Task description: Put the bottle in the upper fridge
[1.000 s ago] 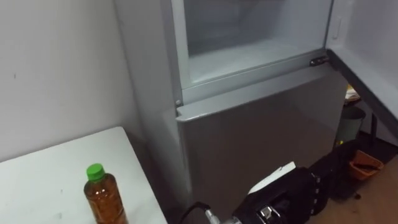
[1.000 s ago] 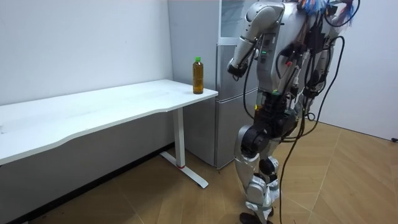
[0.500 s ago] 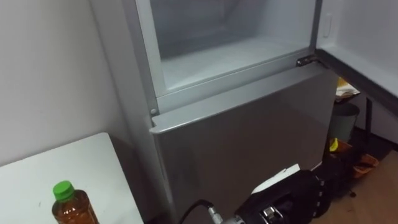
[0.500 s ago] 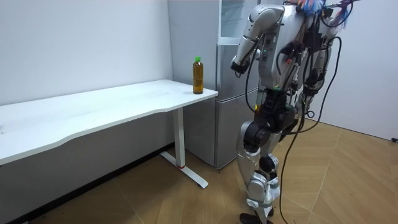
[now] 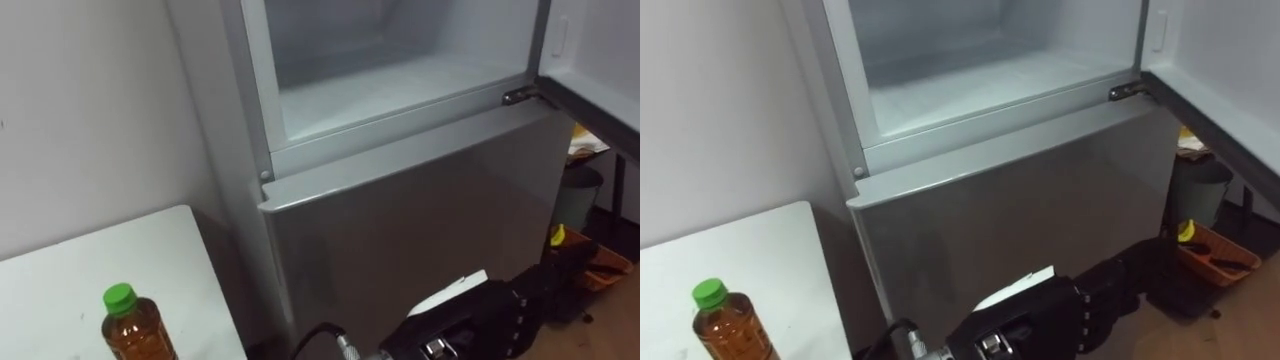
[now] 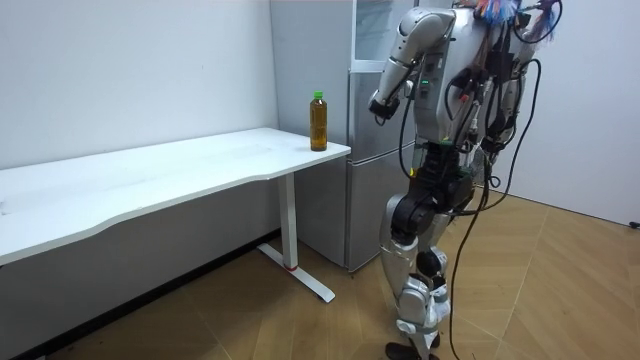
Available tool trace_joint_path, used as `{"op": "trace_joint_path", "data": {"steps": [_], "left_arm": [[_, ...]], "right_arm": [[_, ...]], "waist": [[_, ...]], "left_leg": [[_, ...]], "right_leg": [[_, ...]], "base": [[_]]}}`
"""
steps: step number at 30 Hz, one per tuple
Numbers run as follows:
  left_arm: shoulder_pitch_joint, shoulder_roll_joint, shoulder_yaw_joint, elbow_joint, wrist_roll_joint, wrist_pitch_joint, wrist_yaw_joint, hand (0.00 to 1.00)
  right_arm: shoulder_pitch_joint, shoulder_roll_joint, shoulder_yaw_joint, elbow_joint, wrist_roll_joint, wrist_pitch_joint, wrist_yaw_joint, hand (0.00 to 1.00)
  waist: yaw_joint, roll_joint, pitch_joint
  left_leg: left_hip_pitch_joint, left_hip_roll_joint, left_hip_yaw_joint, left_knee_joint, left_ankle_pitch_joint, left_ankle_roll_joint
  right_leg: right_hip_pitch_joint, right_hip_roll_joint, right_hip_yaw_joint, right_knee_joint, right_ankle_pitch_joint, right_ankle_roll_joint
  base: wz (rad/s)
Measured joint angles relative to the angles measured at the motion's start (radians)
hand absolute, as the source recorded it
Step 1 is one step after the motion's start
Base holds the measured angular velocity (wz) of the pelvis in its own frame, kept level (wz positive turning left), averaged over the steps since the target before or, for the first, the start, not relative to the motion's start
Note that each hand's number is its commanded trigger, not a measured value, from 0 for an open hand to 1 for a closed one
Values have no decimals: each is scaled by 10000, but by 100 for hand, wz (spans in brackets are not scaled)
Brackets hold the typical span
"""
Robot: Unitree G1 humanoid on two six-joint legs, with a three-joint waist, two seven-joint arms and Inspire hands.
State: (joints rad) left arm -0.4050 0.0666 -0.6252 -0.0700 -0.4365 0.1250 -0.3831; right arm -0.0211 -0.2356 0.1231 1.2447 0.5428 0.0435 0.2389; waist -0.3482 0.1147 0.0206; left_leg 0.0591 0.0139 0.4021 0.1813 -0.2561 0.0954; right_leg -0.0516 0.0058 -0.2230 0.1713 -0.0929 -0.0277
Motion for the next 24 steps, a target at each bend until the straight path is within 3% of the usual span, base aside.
{"op": "trace_joint_path", "data": {"steps": [6,10,15,16,17,22,24], "left_arm": [[113,210,-1,340,397,-1,7,0],[388,311,-14,753,1209,-1,29,0],[1617,918,14,783,1623,-6,102,0],[1781,987,63,783,1772,-7,111,0],[2077,1112,185,783,2053,-6,161,0],[3391,1188,1168,875,2492,-148,452,0],[3812,1426,1518,909,2530,-193,681,0]], "right_arm": [[-6,49,180,-2,7,0,10,0],[-25,73,251,-9,-22,1,7,0],[19,280,526,-16,23,-121,-75,0],[16,328,519,-16,-8,-129,-60,0],[12,432,516,-16,-22,-221,-8,0],[78,482,510,20,-163,-305,330,0],[92,485,505,74,-169,-307,340,0]], "waist": [[254,-218,96],[462,-356,71],[848,-583,1],[898,-659,17],[962,-654,-27],[1450,-842,-15],[1726,-869,-94]], "left_leg": [[-70,-7,-97,21,9,-8],[-144,-10,-211,45,17,-15],[-124,-12,-327,103,81,-79],[-123,-12,-348,105,86,-86],[-130,-11,-406,130,90,-93],[50,-15,-505,102,91,-96],[73,-18,-546,87,98,-109]], "right_leg": [[-7,-21,-67,9,-23,-10],[3,-41,-184,-3,-30,-15],[130,-35,-278,-14,-71,-46],[144,-35,-294,-14,-79,-49],[168,-37,-329,-17,-93,-55],[377,-68,-467,-27,-181,-54],[383,-83,-518,-17,-212,-55]], "base": [[3],[9],[6],[14],[12],[6],[12]]}}
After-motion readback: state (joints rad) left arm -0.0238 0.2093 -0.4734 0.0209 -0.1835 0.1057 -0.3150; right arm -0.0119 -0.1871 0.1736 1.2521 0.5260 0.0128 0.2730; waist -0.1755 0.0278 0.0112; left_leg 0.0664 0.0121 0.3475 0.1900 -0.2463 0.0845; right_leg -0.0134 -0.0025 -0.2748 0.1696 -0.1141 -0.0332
